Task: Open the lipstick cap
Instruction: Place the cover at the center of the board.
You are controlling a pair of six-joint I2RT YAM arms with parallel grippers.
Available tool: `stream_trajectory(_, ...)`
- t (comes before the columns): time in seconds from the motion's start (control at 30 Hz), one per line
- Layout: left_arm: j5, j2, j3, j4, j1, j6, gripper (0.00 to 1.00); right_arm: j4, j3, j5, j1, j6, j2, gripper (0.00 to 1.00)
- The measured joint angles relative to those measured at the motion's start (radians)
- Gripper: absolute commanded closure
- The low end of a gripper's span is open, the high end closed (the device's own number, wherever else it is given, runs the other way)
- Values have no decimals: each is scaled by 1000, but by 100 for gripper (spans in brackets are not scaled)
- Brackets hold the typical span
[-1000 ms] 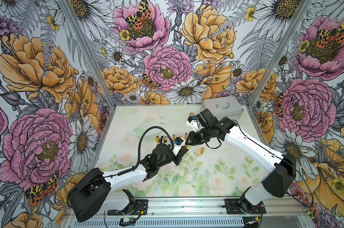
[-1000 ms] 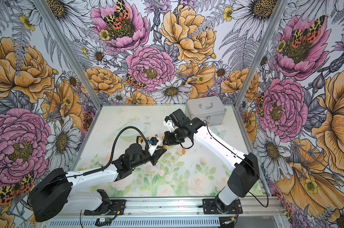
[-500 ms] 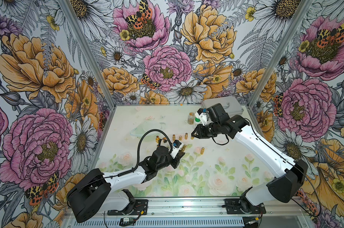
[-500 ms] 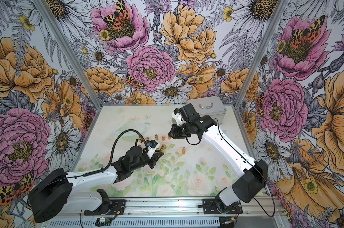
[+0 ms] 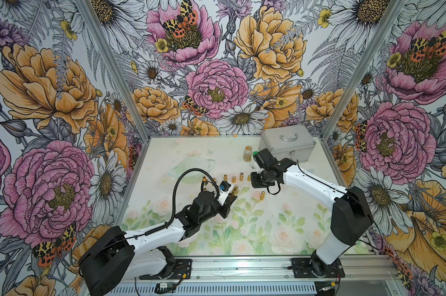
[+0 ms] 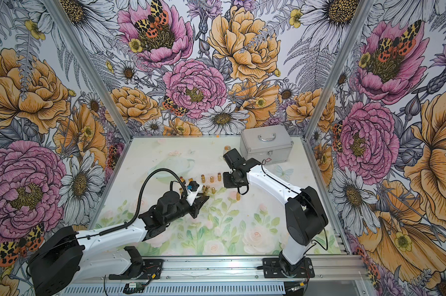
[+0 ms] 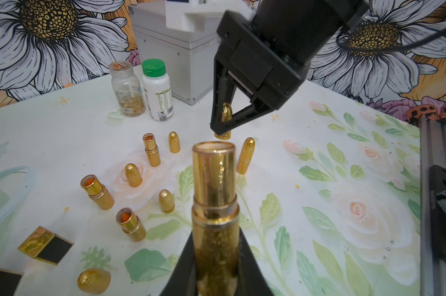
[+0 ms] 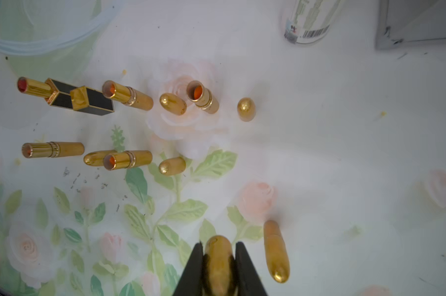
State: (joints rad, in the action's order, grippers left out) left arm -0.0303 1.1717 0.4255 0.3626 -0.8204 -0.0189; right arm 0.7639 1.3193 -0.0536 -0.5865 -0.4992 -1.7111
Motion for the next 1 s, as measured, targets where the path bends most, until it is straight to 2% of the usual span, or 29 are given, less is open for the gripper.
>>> stream_trajectory(0.4, 31, -11, -21, 1, 1, -8, 100, -130, -2, 113, -13, 22, -171, 80)
stream_trajectory(0.83, 53, -41, -36, 1, 7, -9, 100, -183, -1, 166, -17, 23, -249, 80)
stream_trajectory(1.0, 55, -41, -41, 1, 7, -9, 100, -190, -1, 177, -18, 31, -254, 77)
